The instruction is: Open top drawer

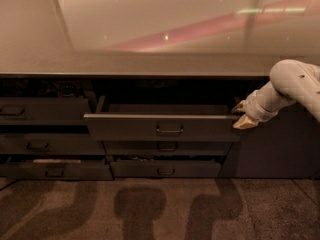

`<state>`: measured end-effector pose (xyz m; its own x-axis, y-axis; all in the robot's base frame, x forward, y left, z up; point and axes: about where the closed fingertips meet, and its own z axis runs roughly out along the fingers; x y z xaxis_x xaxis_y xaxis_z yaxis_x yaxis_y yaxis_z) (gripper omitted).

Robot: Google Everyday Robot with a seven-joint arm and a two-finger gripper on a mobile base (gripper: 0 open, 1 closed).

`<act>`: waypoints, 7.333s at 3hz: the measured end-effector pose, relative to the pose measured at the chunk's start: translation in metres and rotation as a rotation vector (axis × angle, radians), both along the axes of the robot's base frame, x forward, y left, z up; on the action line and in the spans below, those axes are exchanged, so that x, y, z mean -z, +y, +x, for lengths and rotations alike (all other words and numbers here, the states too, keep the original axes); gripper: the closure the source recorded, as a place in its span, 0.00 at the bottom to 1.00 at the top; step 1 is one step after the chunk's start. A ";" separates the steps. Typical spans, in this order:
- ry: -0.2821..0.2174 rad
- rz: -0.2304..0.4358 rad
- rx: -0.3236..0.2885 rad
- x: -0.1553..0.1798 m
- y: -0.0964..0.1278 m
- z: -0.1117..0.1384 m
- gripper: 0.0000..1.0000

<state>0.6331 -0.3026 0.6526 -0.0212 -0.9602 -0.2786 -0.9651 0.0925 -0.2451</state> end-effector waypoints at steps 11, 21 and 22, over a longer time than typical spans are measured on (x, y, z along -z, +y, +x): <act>0.012 -0.014 -0.040 0.008 0.001 -0.036 1.00; -0.110 -0.038 0.044 -0.070 0.022 -0.007 1.00; -0.098 -0.004 0.032 -0.067 0.021 -0.008 1.00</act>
Offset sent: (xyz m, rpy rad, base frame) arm -0.0273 0.0042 -0.0276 -0.0402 0.0395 0.0695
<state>0.6252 -0.2812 0.7200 -0.0249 -0.9605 -0.2773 -0.9330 0.1219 -0.3385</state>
